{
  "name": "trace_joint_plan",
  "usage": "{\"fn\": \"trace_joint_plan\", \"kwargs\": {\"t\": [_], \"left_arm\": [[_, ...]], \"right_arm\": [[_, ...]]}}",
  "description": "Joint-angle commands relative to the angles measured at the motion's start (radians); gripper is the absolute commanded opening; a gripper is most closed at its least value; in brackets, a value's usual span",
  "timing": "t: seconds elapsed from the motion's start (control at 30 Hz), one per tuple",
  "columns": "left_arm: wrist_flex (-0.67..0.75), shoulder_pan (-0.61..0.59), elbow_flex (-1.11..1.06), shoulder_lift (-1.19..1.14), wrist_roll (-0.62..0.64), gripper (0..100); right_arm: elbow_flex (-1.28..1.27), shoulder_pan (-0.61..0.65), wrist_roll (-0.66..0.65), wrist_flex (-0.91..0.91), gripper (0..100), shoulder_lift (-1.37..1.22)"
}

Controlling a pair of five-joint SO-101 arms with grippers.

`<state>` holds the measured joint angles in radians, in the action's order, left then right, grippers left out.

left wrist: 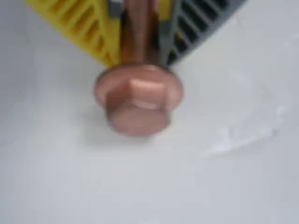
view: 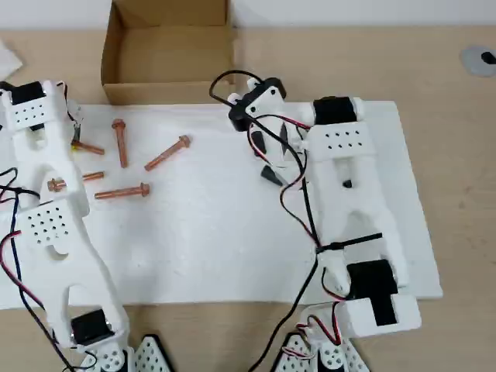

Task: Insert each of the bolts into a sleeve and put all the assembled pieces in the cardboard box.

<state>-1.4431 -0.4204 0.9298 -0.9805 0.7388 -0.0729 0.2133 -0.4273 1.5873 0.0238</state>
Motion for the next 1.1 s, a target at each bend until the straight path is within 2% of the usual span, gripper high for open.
{"fn": "trace_joint_plan", "kwargs": {"t": [0.0,0.13,0.33,0.43,0.57,0.63,0.77,0.9,1.07], "left_arm": [[-0.069,0.006,0.072,-0.019,-0.068,1],[-0.176,0.041,0.333,-0.001,-0.221,1],[-0.29,0.127,0.743,0.007,-0.494,1],[-0.31,0.138,0.74,0.013,-0.535,1],[-0.313,0.126,0.741,0.013,-0.539,1],[-0.313,0.13,0.743,0.013,-0.549,1],[-0.313,0.163,0.738,0.065,-0.605,1],[-0.315,0.187,0.712,0.151,-0.629,0],[-0.315,0.219,0.436,0.358,-0.644,0]], "right_arm": [[-0.004,0.012,0.002,-0.011,1.2,0.004],[0.016,0.012,0.012,-0.015,1.1,0.005],[0.136,0.058,0.107,-0.028,1.2,0.002],[0.177,0.079,0.155,-0.077,3.0,-0.012],[0.262,0.084,0.199,-0.097,18.0,-0.16],[0.331,0.084,0.218,-0.097,22.3,-0.269],[0.527,0.082,0.221,-0.091,21.3,-0.486],[0.819,0.085,0.221,0.02,21.2,-0.673],[1.205,0.101,0.216,0.176,21.2,-0.854]]}}
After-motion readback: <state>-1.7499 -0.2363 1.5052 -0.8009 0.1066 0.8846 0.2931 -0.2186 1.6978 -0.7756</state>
